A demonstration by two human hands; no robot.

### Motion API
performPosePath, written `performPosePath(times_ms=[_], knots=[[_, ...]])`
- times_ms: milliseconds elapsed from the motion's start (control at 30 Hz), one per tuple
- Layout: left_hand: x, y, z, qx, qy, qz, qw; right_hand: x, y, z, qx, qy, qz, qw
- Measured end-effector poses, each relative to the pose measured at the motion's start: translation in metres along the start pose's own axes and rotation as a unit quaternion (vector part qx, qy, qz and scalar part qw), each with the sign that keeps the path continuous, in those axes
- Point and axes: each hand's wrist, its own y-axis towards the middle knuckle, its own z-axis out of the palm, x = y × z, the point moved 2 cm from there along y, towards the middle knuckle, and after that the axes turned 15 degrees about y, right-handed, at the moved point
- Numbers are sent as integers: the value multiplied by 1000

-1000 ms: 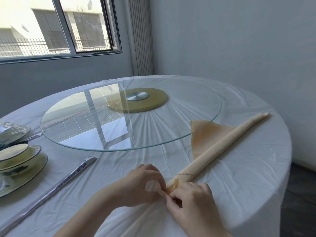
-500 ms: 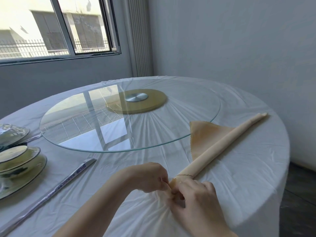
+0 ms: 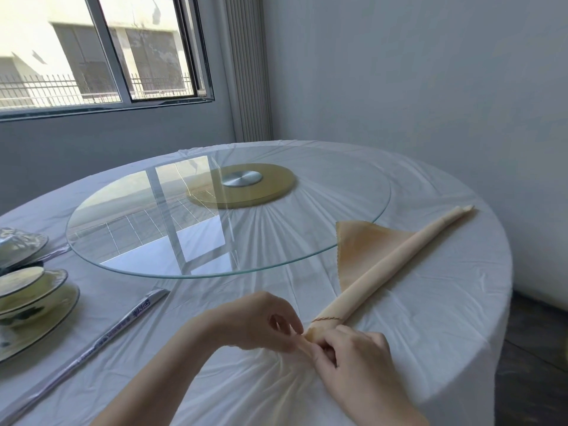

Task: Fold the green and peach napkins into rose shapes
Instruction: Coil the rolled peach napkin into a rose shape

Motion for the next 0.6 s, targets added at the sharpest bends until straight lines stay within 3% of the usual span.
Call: performPosePath(times_ms=[200, 367, 500, 600], knots=[[-4, 5, 2, -13, 25, 5, 1000, -2, 0, -7, -3, 16, 16, 1000], [-12, 16, 0, -3, 91, -6, 996, -1, -1, -13, -28, 7, -42, 999], [-16, 21, 3, -15, 131, -23, 991, -7, -2, -10, 14, 4, -22, 1000], [-16, 19, 4, -80, 107, -11, 991, -11, 1, -9, 51, 30, 9, 998]])
